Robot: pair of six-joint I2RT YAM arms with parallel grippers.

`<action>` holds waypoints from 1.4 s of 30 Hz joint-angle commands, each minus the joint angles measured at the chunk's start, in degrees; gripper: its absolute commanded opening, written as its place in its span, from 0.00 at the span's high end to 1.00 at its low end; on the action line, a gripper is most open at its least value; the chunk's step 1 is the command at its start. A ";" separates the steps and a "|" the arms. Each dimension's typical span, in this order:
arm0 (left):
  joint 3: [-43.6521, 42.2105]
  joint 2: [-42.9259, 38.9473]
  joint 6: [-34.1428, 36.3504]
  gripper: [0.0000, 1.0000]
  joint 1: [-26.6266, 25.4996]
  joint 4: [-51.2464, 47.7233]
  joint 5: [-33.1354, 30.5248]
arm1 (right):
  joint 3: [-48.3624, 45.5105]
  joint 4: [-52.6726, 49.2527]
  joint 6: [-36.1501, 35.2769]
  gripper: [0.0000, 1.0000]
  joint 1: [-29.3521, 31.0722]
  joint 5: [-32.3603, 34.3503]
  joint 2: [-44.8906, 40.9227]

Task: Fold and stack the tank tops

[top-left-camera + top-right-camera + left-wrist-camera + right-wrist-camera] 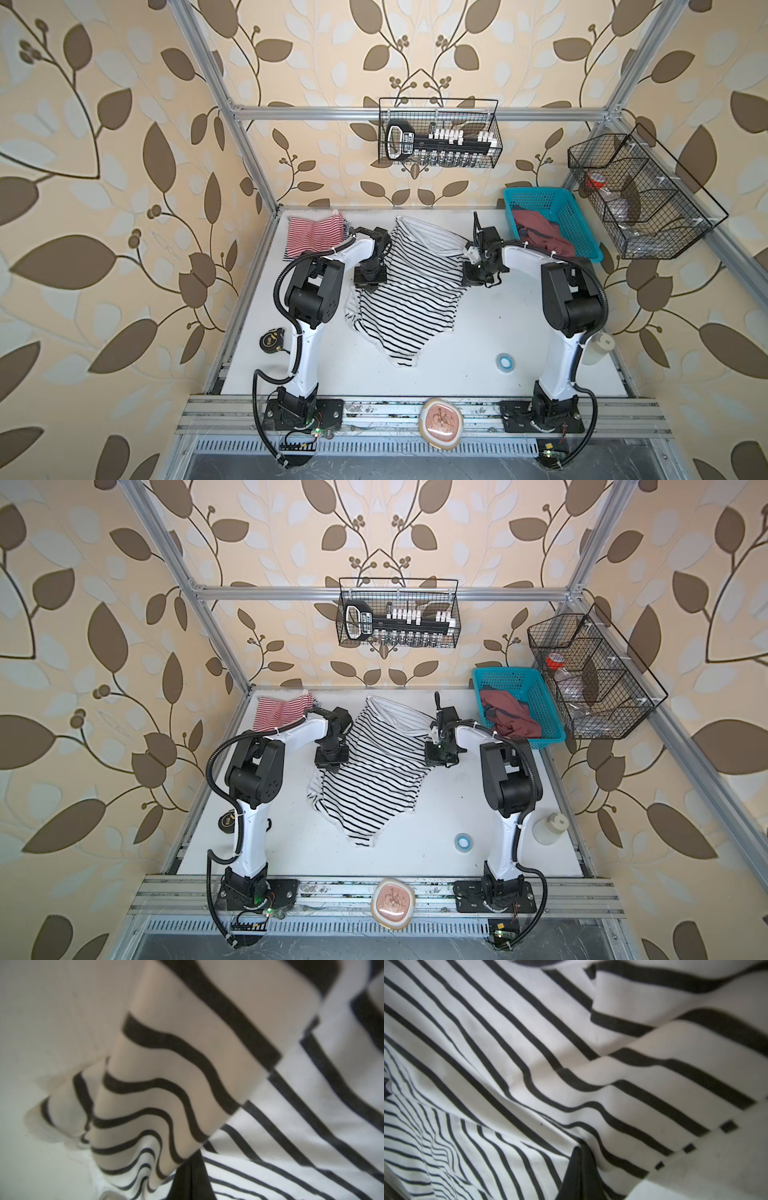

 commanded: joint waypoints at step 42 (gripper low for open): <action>-2.61 -7.73 1.58 1.00 2.31 8.87 11.17 | 22.19 -11.86 3.05 0.63 9.83 8.52 2.38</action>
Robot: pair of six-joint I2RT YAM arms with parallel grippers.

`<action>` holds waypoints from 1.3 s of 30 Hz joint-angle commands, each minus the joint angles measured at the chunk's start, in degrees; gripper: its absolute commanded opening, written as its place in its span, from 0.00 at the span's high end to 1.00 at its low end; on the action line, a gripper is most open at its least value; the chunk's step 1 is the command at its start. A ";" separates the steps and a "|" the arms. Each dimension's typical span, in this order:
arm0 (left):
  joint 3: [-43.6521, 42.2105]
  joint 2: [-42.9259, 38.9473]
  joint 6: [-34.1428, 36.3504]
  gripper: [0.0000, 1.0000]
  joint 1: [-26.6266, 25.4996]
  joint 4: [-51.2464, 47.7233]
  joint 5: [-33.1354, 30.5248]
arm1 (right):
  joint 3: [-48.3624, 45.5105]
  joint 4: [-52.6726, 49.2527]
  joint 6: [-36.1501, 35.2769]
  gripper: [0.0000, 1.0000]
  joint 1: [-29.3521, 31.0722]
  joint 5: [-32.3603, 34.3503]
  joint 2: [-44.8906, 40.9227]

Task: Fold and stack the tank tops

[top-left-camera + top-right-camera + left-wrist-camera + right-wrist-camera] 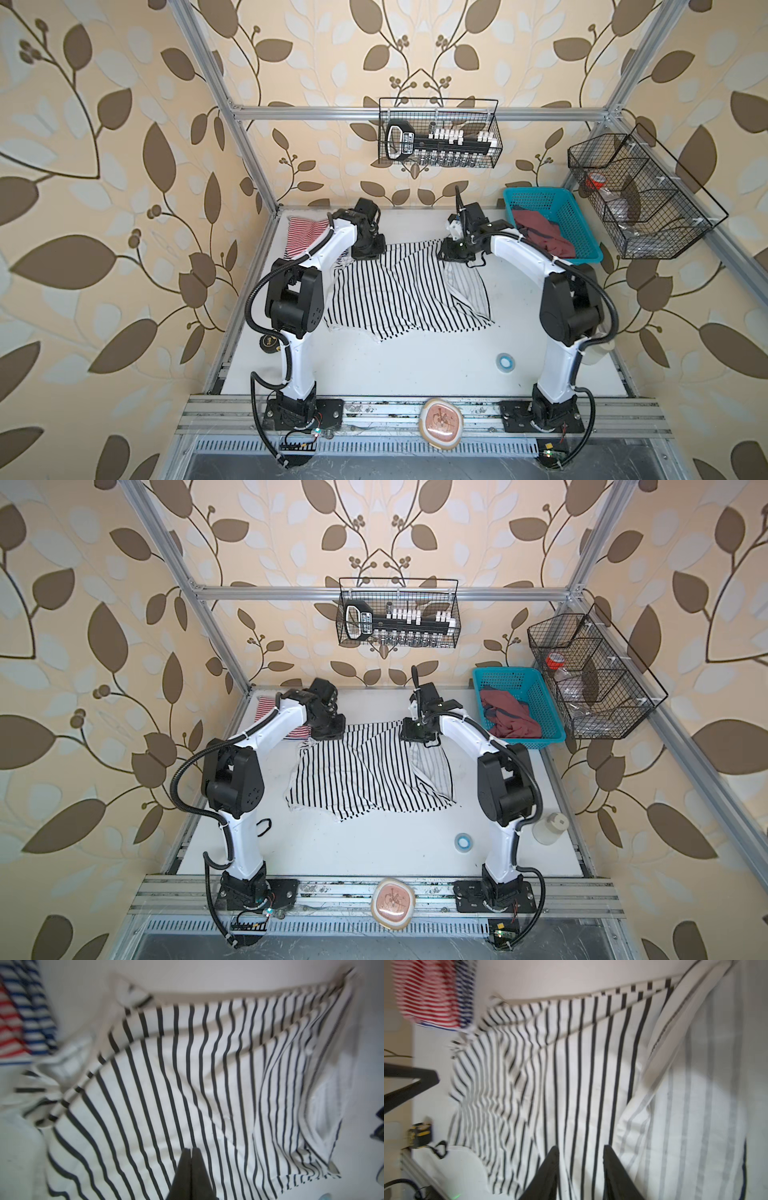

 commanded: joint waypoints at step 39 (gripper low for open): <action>-14.94 12.19 -1.97 1.00 -0.70 -1.36 -5.45 | -2.21 -11.28 -9.67 1.00 -6.94 17.67 7.04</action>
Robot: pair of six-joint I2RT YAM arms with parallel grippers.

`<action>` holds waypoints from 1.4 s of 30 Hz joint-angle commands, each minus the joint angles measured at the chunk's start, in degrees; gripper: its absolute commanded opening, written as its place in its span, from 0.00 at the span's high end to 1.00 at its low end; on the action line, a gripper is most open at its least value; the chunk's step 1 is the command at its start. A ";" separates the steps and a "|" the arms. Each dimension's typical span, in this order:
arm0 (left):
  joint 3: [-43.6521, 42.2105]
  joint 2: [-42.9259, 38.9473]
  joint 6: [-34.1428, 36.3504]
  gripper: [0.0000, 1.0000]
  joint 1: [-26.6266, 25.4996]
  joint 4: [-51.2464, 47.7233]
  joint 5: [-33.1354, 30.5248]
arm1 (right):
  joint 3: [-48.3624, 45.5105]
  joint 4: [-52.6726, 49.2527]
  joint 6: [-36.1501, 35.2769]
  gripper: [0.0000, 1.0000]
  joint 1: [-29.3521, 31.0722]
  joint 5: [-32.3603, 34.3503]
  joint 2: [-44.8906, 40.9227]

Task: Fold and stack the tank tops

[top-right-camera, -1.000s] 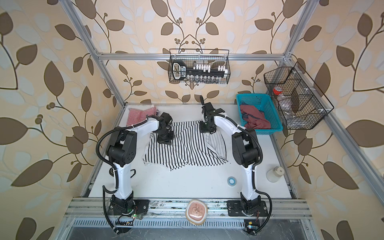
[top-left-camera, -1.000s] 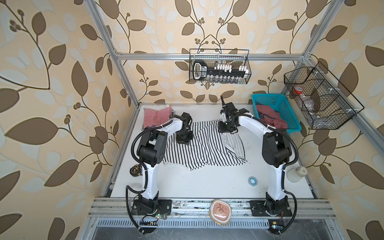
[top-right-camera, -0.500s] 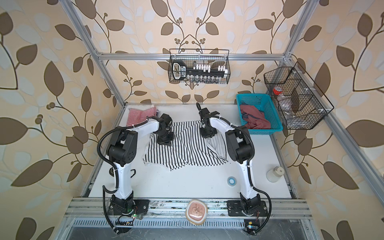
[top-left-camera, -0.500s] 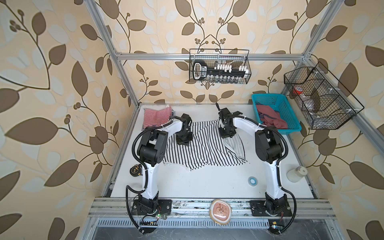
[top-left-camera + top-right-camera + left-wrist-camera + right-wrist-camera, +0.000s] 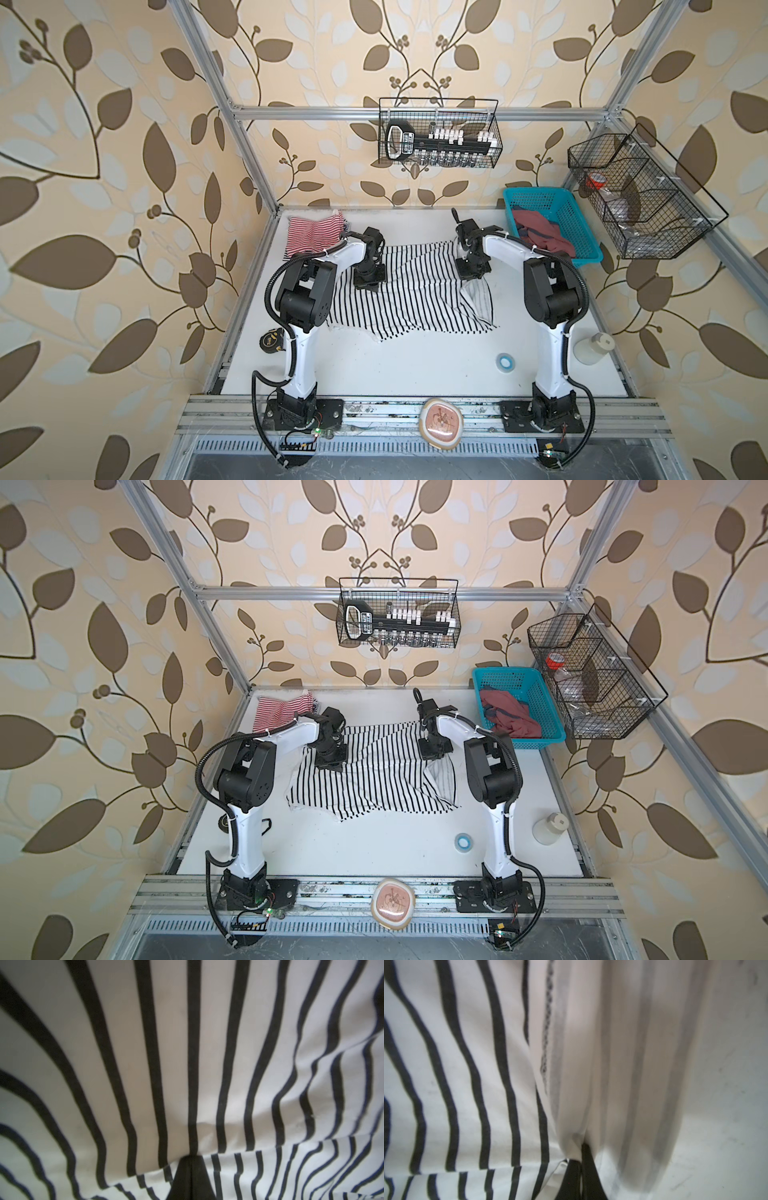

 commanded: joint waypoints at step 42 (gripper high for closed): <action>-5.86 6.84 0.87 1.00 1.62 -3.27 -5.03 | 24.83 -2.35 0.92 1.00 -6.05 -10.28 16.84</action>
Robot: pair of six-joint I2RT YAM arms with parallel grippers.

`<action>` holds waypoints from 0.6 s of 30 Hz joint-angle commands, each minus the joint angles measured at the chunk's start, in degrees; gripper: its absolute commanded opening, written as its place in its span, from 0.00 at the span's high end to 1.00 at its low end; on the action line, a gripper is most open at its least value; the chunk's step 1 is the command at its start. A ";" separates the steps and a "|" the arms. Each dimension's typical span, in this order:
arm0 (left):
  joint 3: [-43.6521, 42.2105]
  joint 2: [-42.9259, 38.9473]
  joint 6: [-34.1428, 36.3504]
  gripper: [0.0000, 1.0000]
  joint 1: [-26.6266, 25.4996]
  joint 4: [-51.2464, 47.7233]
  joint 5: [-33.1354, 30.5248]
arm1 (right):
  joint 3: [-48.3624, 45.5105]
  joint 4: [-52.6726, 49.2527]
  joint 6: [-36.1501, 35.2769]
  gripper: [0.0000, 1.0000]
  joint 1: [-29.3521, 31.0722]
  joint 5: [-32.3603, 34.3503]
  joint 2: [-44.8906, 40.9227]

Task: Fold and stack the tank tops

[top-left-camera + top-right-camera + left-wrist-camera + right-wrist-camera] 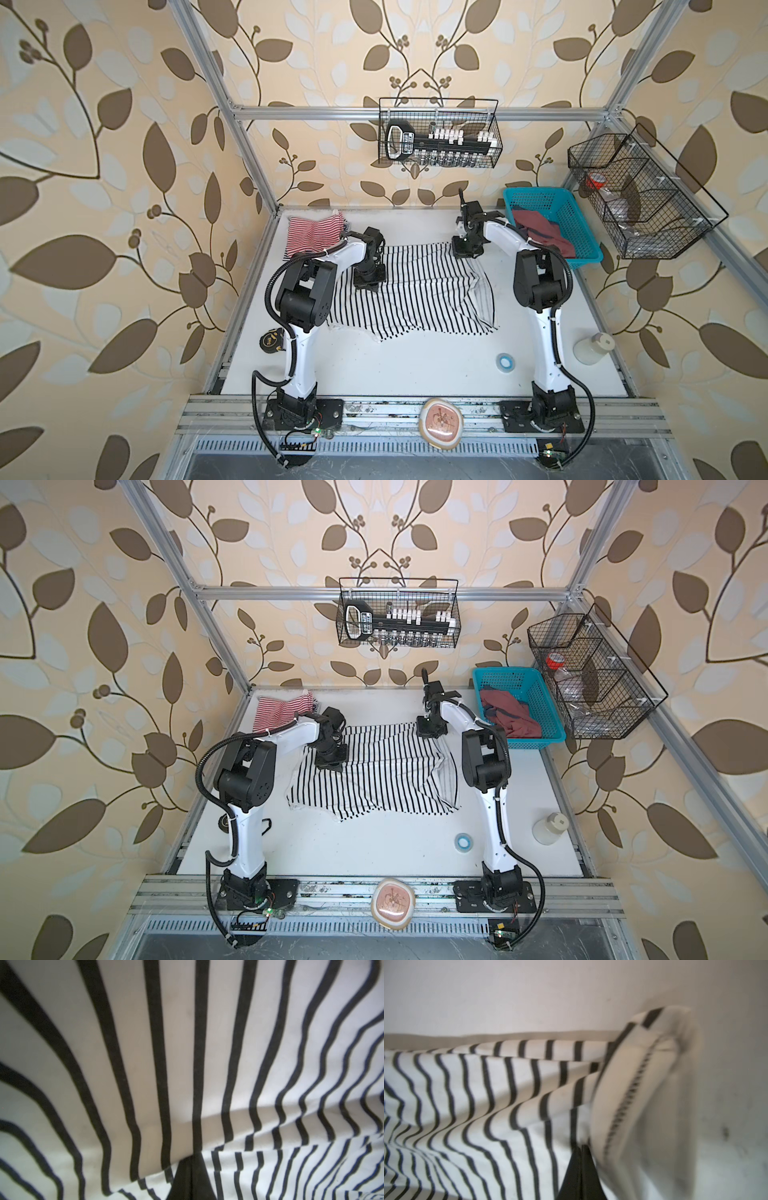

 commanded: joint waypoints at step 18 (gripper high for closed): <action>-8.26 7.44 0.21 1.00 2.92 -2.74 -6.15 | 15.48 -4.54 0.67 1.00 -10.15 5.80 10.39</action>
